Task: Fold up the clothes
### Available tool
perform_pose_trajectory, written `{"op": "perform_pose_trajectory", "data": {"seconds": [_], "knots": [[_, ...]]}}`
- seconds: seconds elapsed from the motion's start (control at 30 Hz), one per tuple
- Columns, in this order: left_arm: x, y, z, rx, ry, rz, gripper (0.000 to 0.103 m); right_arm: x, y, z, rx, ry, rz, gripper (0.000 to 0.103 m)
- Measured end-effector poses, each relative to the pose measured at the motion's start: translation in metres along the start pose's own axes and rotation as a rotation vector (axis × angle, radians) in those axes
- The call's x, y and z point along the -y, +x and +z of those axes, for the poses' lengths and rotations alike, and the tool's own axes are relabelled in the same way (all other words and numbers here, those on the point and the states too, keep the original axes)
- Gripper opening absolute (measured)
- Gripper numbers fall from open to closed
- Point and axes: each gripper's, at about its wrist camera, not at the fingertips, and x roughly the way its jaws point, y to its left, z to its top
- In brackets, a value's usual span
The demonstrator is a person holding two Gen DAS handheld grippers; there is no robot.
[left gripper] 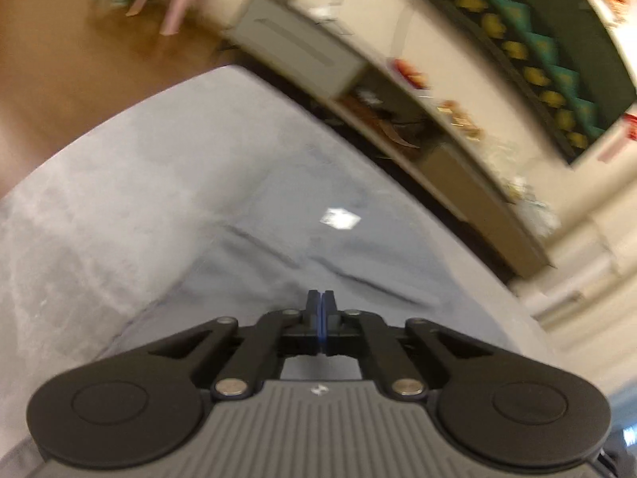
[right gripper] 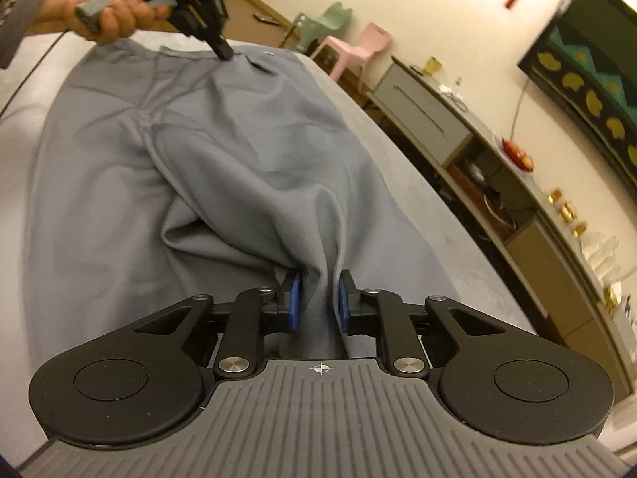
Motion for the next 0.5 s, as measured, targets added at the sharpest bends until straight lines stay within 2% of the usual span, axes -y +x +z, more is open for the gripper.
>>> {"op": "perform_pose_trajectory", "data": {"seconds": [0.07, 0.1, 0.13, 0.17, 0.2, 0.23, 0.27, 0.3, 0.37, 0.47, 0.5], "knots": [[-0.002, -0.011, -0.002, 0.012, 0.003, -0.049, 0.000, -0.002, 0.000, -0.005, -0.001, 0.020, -0.010, 0.015], [-0.004, -0.017, -0.002, 0.027, 0.011, -0.040, 0.001, -0.003, 0.000, -0.008, -0.001, 0.030, -0.015, 0.021], [-0.008, -0.023, -0.002, 0.050, 0.015, 0.008, 0.006, -0.005, -0.002, -0.006, 0.006, 0.036, -0.035, 0.025], [-0.013, -0.030, -0.002, 0.073, 0.019, 0.057, 0.012, -0.008, -0.004, -0.002, 0.019, 0.038, -0.069, 0.039], [-0.018, -0.036, -0.002, 0.095, 0.016, 0.100, 0.035, -0.011, -0.008, 0.003, 0.038, 0.029, -0.102, 0.050], [-0.026, -0.039, -0.003, 0.104, -0.010, 0.121, 0.060, -0.018, -0.015, 0.011, 0.073, 0.000, -0.135, 0.056], [-0.032, -0.035, -0.005, 0.089, -0.034, 0.115, 0.068, -0.026, -0.019, 0.021, 0.115, -0.033, -0.154, 0.067], [-0.038, -0.031, -0.007, 0.074, -0.058, 0.108, 0.071, -0.035, -0.019, 0.034, 0.146, -0.063, -0.144, 0.077], [-0.048, -0.023, -0.010, 0.042, -0.099, 0.097, 0.072, -0.054, -0.015, 0.064, 0.193, -0.122, -0.092, 0.081], [-0.037, -0.005, -0.014, 0.003, -0.044, 0.108, 0.075, -0.084, 0.018, 0.108, 0.214, -0.210, -0.022, 0.084], [-0.033, -0.004, -0.013, -0.001, -0.017, 0.098, 0.073, -0.091, 0.034, 0.118, 0.206, -0.226, -0.006, 0.084]]}}
